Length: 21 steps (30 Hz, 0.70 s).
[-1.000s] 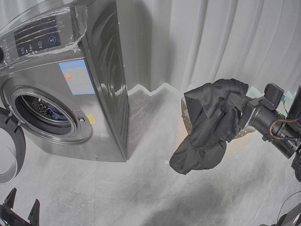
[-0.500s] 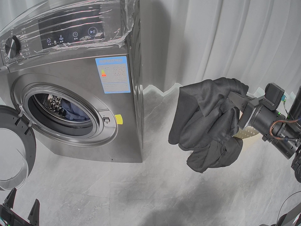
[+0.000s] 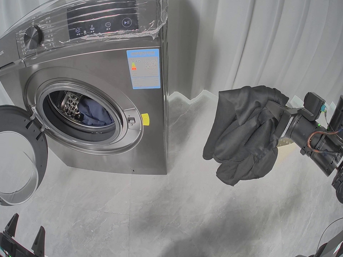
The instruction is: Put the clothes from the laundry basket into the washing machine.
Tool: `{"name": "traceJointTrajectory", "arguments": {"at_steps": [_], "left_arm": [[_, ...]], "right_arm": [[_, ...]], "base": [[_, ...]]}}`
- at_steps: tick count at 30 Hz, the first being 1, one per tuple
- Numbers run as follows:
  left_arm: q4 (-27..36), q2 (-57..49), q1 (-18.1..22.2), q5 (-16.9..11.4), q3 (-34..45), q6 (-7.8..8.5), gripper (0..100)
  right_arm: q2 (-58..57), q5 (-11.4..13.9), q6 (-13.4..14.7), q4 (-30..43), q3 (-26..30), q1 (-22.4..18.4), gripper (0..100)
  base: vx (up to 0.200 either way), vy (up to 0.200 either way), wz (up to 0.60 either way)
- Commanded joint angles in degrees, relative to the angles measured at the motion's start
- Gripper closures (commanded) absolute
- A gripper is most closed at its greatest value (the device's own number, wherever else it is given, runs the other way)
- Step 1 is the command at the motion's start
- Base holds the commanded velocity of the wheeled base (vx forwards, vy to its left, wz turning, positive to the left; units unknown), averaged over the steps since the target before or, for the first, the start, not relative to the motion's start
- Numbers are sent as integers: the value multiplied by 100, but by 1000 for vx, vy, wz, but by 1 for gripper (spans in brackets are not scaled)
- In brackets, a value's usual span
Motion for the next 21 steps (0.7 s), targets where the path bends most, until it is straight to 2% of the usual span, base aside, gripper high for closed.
{"name": "traceJointTrajectory", "arguments": {"at_steps": [1,4,21], "left_arm": [[-2,-77,-2,1,84,-1,0],[-2,-68,-2,1,84,-1,0],[-2,-68,-2,1,84,-1,0]], "right_arm": [[30,1,33,36,-12,-11,100],[30,1,33,36,-12,-2,100],[39,1,33,36,32,-11,100]], "base": [[0,0,0],[0,0,0],[0,200,0]]}}
